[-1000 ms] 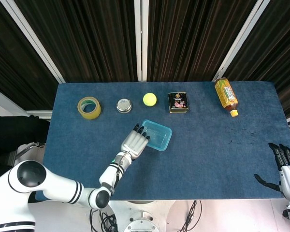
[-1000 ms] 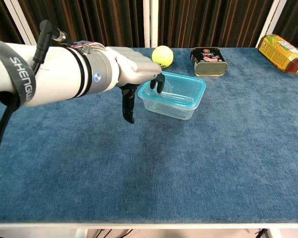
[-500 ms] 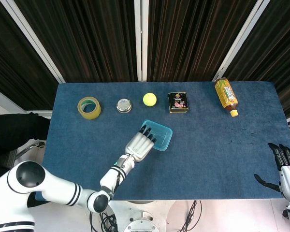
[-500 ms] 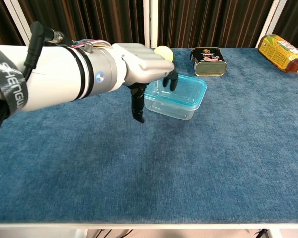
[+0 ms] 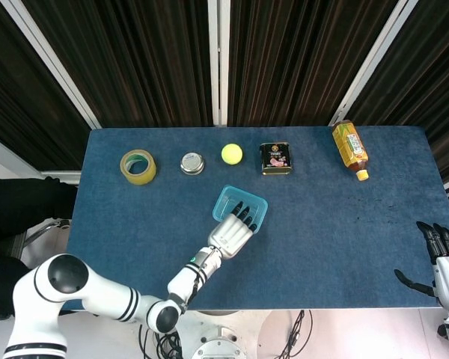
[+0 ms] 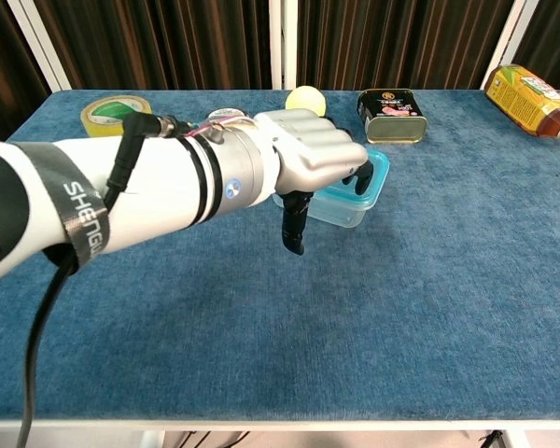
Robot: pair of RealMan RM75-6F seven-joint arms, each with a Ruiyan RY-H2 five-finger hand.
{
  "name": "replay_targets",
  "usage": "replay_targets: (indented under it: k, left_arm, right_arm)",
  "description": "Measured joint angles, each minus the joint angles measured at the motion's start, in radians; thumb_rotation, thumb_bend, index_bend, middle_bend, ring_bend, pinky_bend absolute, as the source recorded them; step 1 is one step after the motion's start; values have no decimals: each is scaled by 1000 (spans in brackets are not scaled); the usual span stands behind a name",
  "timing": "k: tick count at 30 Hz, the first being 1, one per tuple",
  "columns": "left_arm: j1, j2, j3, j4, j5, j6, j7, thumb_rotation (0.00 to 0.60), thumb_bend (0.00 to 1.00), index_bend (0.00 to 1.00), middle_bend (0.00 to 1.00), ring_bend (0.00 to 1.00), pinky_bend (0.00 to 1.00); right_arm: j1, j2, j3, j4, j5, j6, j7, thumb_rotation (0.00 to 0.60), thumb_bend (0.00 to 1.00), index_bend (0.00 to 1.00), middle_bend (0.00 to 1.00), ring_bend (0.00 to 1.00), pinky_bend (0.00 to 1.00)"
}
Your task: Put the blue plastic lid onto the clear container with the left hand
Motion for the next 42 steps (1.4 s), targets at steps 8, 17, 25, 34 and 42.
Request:
replay_targets:
  k: [8,17,25,34,42]
  left_arm:
    - [4,-17,2,17,-15,-4,16,600,0,240,203,19,21]
    - [18,8,-18,-3,-7,-1,-6,600,0,240,203,18,21]
    - [104,142,-55,-88,68,21,-173,600,0,240,203,18,33]
    - [367,357,-12,-150,294,218,-441,600,0,239,203,18,30]
    - [651,456,127,-46,591,439,-676,600,0,187,32,0,0]
  right_arm:
    - [4,-2,1,2,-2,-3,0,600,77,0,94,0,51]
    - [4,2,1,-3,-1,-4,-3,600,77,0,94,0,51]
    - [12,20,5,-2,-3,-11,7,600,78,0,94,0,51]
    - [52,20,13,12,-3,-65,36,600,78,0,89,0,51]
    - [76,9,20,30,5,-90,50,600,78,0,0,0,0]
